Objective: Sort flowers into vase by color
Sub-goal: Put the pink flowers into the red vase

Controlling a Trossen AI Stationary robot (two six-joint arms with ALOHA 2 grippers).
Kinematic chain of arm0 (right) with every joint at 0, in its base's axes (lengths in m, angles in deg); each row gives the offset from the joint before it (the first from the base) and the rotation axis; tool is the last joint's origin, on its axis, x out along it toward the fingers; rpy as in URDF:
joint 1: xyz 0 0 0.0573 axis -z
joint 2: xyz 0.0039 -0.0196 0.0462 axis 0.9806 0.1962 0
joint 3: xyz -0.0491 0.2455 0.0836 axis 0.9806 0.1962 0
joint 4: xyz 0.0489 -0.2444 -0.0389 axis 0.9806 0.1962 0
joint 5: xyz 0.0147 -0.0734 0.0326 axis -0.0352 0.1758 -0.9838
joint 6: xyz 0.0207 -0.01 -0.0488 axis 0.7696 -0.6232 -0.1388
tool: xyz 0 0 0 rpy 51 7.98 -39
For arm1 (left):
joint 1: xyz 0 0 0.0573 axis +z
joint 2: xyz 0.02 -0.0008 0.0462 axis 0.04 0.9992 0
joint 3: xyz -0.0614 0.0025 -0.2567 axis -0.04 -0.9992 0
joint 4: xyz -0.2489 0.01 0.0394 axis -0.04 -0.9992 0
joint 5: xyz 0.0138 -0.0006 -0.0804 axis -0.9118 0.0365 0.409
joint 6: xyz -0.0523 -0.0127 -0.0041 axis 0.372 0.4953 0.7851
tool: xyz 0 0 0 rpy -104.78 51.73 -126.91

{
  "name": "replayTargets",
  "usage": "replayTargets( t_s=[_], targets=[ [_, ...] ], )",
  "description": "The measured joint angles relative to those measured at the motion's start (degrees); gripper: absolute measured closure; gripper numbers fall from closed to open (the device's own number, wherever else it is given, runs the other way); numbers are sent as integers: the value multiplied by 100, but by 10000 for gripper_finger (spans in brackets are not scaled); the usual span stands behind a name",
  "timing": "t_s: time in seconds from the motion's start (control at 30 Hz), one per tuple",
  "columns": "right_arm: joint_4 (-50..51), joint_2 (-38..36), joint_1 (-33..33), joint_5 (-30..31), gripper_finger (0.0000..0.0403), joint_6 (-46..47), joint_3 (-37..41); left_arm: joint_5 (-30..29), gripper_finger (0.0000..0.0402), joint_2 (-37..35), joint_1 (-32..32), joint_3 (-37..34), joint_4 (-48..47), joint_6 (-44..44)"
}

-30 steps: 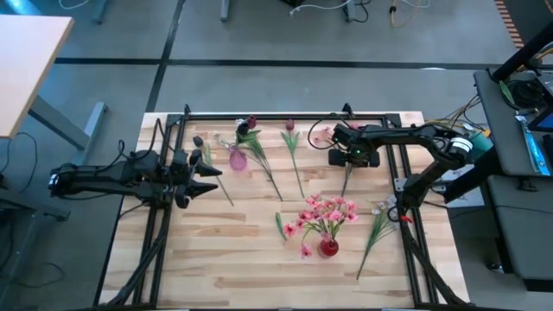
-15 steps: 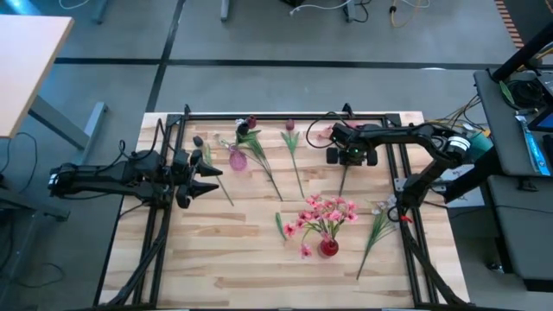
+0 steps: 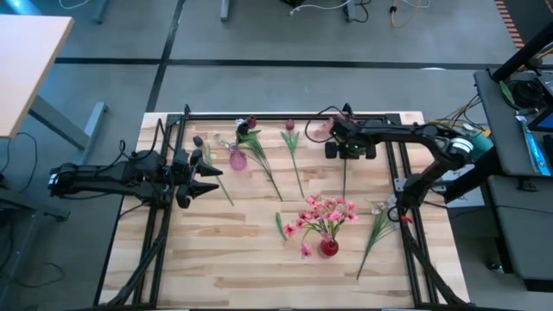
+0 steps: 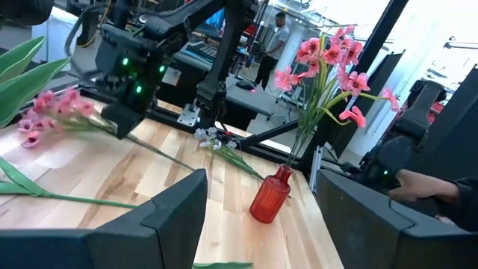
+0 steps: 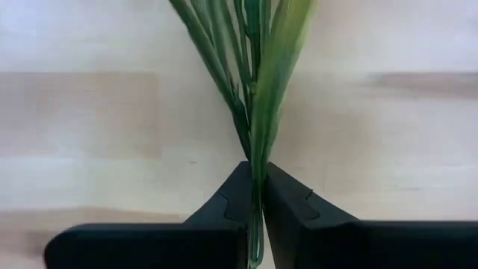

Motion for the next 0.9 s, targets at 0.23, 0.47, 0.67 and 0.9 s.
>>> replayTargets(
  t_s=[0.23, 0.47, 0.67, 0.9],
  targets=[
    [-75, -1231, -117, 295, 385, -548, -277, 0, 167, 0, 0, 1, 15, 24],
    [-101, -3019, -749, 1002, 386, -1055, -293, 0, 167, 13, 0, 0, 106, 69],
    [-513, -4207, -1920, 1437, 386, -1584, -289, -96, 167, 22, 0, 1, 172, 92],
    [-1347, -4907, -3383, 2144, 386, -2350, -278, -168, 167, 24, 0, 0, 292, 92]
  ],
)
